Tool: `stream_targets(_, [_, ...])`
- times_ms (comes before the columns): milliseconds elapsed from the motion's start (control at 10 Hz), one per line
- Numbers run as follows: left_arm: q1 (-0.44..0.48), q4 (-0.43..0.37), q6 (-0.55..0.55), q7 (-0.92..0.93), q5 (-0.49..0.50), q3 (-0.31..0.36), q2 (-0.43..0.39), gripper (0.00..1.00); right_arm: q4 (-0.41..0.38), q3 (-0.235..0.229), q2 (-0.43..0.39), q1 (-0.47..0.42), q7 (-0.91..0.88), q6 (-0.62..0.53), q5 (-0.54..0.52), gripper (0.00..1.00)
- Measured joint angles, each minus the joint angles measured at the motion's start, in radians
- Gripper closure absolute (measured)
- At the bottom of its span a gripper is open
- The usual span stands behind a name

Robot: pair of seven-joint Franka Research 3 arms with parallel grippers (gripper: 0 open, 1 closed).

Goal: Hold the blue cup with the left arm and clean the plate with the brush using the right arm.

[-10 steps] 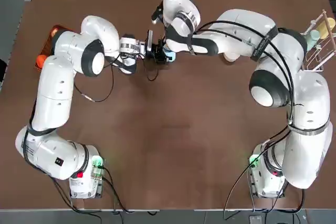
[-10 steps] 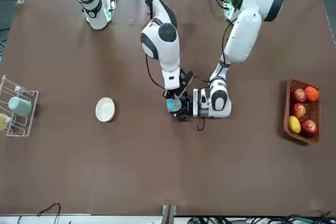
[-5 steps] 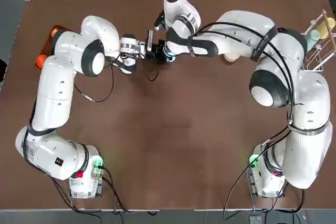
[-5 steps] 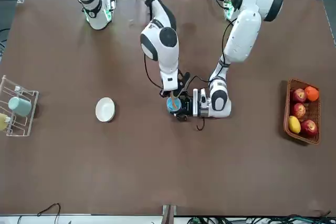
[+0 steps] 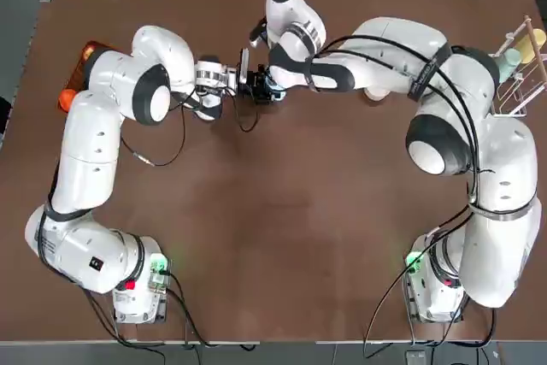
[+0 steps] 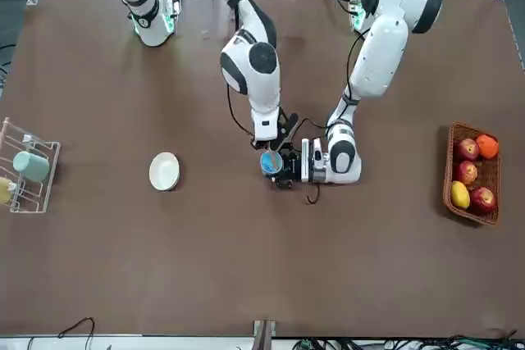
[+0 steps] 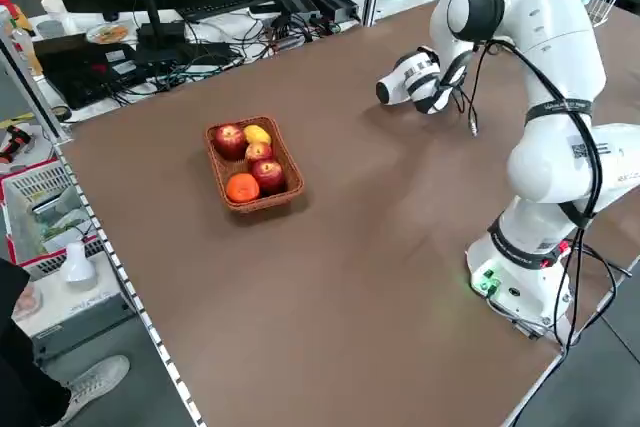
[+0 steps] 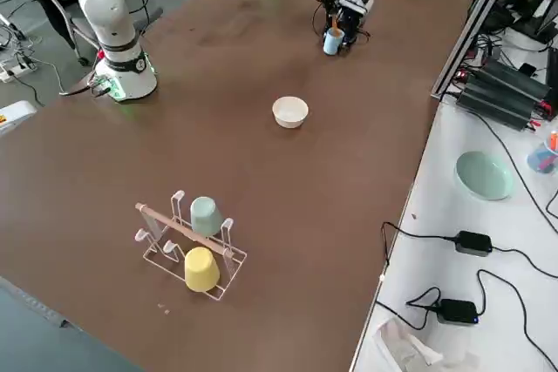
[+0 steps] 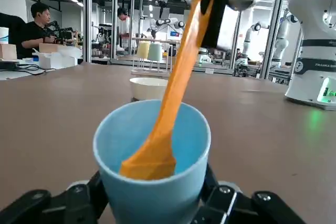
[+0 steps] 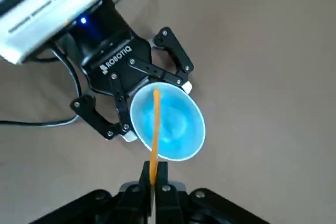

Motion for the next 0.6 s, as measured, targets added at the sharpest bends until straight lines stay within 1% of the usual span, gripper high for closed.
stream_targets(300, [0.0, 0.0, 0.0, 0.0, 0.0, 0.001, 0.0, 0.32, -0.001, -0.007, -0.001, -0.005, -0.008, 0.015, 0.002, 0.96])
stream_targets(500, [0.0, 0.0, 0.0, 0.0, 0.0, 0.001, 0.0, 0.32, -0.002, -0.013, -0.003, -0.022, -0.024, -0.009, 0.004, 0.96])
stream_targets(600, [0.0, 0.0, 0.0, 0.0, -0.001, 0.001, 0.0, 0.32, -0.003, -0.016, -0.013, -0.034, -0.024, -0.026, 0.027, 0.96])
